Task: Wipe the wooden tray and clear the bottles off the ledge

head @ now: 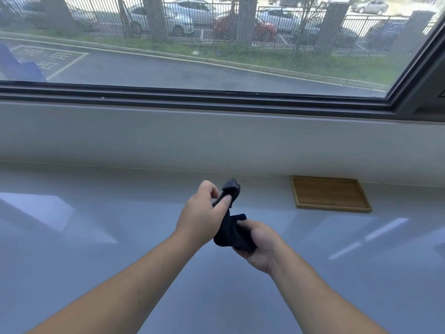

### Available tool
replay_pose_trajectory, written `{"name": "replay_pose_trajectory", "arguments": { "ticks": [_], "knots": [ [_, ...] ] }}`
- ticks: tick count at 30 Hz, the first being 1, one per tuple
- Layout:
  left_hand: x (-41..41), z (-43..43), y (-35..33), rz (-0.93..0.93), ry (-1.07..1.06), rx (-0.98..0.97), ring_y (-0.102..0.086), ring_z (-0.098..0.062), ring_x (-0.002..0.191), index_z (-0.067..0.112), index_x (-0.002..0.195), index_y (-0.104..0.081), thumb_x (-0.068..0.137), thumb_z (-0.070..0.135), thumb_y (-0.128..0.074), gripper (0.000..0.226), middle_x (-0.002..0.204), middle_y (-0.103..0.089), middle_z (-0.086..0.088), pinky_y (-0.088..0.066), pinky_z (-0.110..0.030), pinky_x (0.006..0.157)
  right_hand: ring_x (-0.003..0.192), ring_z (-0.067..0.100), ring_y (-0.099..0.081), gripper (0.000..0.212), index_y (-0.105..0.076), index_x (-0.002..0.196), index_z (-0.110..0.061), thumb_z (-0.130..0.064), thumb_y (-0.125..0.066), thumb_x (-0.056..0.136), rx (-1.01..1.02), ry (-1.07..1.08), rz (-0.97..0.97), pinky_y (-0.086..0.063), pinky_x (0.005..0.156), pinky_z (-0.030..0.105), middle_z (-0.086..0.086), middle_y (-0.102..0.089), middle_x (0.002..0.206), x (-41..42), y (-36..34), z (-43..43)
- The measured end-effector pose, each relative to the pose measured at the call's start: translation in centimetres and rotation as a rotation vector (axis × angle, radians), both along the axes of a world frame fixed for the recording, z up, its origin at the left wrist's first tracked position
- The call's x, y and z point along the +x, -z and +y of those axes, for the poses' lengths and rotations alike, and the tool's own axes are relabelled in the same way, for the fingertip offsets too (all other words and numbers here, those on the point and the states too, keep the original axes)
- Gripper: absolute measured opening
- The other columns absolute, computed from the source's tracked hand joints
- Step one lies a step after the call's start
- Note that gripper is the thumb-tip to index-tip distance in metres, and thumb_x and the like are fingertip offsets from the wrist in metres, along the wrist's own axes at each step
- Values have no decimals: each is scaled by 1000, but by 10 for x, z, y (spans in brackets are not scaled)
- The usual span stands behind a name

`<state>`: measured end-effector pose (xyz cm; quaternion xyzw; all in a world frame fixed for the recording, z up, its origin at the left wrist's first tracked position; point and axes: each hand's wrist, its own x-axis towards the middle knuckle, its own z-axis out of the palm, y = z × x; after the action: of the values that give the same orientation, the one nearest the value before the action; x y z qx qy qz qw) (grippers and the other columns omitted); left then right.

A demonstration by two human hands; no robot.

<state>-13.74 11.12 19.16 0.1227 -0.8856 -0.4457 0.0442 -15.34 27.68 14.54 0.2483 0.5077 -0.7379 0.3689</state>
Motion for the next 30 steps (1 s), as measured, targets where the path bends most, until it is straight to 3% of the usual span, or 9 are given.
{"name": "replay_pose_trajectory", "arguments": {
  "ticks": [4,7,10,13,15,17,21,23,30],
  "knots": [
    [6,-1,3,-67,280,-188,-64,-13,72,35,91,-48,80,57,-62,29,80,-69,11,-56,-40,64,89,29,-76,43,-70,123,-4,-35,-45,106,-121,70,15,-61,82,41,15,-79,106,-10,-4,1],
    [12,-4,6,-231,444,-12,-69,-2,72,48,100,-63,74,70,-68,35,89,-73,22,-59,-33,69,106,32,-72,56,-72,127,-8,-52,-47,103,-126,26,37,-54,101,46,14,-78,117,-12,-5,8],
    [10,-12,11,-146,192,252,-71,-6,84,43,101,-71,77,78,-61,44,97,-75,19,-58,-38,83,85,28,-76,41,-63,135,-5,-21,-60,98,-55,13,125,-60,76,38,14,-79,101,-12,-3,11],
    [6,-23,22,-275,-94,446,-71,-14,103,35,110,-68,79,81,-57,57,113,-73,13,-56,-44,95,99,40,-71,45,-56,139,2,-8,-58,95,-172,35,145,-58,87,47,28,-73,117,-14,-5,13],
    [7,-25,30,-540,25,698,-71,-17,111,28,124,-70,81,76,-63,64,124,-74,4,-55,-42,96,106,45,-68,45,-59,137,1,-6,-58,92,-292,-14,191,-59,89,54,32,-68,128,-16,-9,12],
    [9,-24,36,-625,185,828,-73,-16,105,26,125,-73,82,64,-70,58,121,-77,2,-55,-37,90,101,42,-70,40,-62,132,-3,-1,-56,93,-271,-66,264,-59,86,55,27,-72,122,-19,-9,9],
    [7,-21,46,-637,181,636,-69,-15,75,22,118,-71,80,42,-75,43,95,-78,3,-53,-31,70,94,30,-76,35,-66,121,-19,3,-51,99,186,-91,321,-61,81,48,12,-80,110,-24,5,4],
    [3,-23,58,-663,139,490,-68,-15,70,24,112,-72,85,39,-73,31,91,-78,3,-53,-31,69,98,28,-77,37,-67,117,-26,1,-53,97,288,-155,319,-65,81,48,8,-80,111,-21,16,1],
    [-2,-19,111,-642,-6,162,-66,-14,86,24,105,-65,88,42,-70,25,106,-73,1,-55,-35,74,100,26,-74,37,-60,126,-21,-6,-58,93,488,-228,273,-64,85,51,6,-74,115,-26,72,-8]
  ]
}}
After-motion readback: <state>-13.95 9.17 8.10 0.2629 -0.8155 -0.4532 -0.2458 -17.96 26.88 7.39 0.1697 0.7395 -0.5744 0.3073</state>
